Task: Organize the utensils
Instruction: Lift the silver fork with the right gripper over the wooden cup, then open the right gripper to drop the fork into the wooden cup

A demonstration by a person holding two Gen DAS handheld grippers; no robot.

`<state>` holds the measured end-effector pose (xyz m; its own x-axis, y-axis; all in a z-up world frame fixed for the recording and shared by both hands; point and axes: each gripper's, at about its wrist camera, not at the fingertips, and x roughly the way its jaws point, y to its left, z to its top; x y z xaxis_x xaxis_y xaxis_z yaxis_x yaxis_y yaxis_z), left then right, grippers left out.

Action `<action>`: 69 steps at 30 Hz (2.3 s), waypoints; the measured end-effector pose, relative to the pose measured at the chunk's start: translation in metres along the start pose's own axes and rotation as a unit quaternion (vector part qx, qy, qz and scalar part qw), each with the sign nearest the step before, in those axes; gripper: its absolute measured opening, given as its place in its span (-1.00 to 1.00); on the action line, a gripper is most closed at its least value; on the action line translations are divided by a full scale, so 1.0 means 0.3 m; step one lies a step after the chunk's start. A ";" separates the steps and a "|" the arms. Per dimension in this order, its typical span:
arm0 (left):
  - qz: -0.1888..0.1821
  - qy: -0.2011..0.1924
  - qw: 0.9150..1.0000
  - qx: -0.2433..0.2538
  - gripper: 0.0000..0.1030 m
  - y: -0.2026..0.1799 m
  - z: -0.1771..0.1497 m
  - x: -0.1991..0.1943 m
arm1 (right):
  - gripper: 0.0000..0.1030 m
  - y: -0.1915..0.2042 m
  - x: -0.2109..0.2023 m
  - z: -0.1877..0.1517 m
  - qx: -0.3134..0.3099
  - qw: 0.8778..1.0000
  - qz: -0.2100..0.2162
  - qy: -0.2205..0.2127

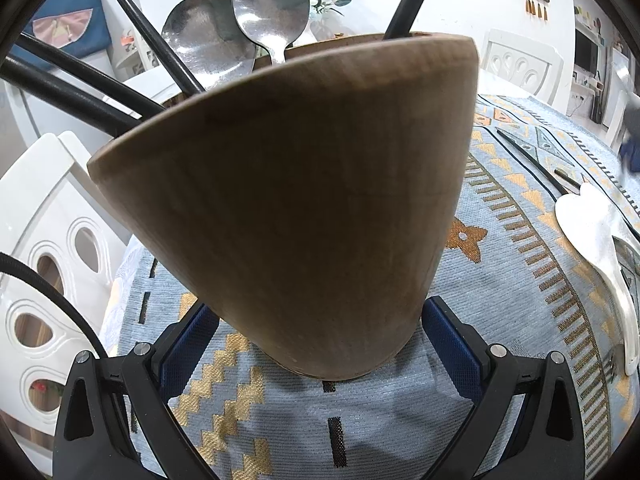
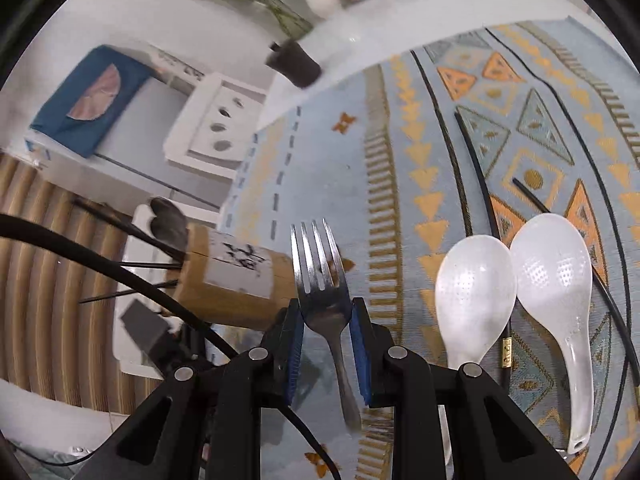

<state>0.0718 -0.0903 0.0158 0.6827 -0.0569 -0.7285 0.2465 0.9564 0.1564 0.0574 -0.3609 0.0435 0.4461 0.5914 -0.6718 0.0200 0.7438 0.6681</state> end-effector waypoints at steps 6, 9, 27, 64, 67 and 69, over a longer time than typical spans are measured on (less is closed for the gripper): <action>0.000 0.000 1.000 0.000 0.98 -0.001 0.000 0.000 | -0.57 0.078 -0.104 0.045 -0.015 0.999 0.014 -0.045; 0.000 0.000 1.000 0.000 0.98 -0.002 0.000 0.000 | -0.57 0.123 -0.183 0.086 -0.025 0.996 0.018 -0.081; 0.000 0.000 1.000 0.000 0.98 -0.004 0.000 0.000 | -0.57 0.585 -0.341 0.259 -0.138 0.969 0.115 -0.167; 0.001 -0.001 1.000 0.001 0.98 -0.004 -0.001 0.001 | 0.01 0.534 -0.168 0.162 -0.166 0.980 -0.021 -0.107; 0.002 -0.001 1.000 0.001 0.98 -0.003 -0.001 0.001 | 0.01 0.465 -0.194 0.141 -0.139 0.984 -0.040 -0.107; 0.002 -0.001 1.000 0.001 0.98 -0.004 -0.001 0.001 | 0.01 0.412 -0.202 0.122 -0.115 0.987 -0.054 -0.103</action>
<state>0.0716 -0.0913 0.0151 0.6854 -0.0548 -0.7261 0.2457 0.9561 0.1598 0.0657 -0.3162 0.1784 0.6246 0.4474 -0.6400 -0.1164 0.8638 0.4903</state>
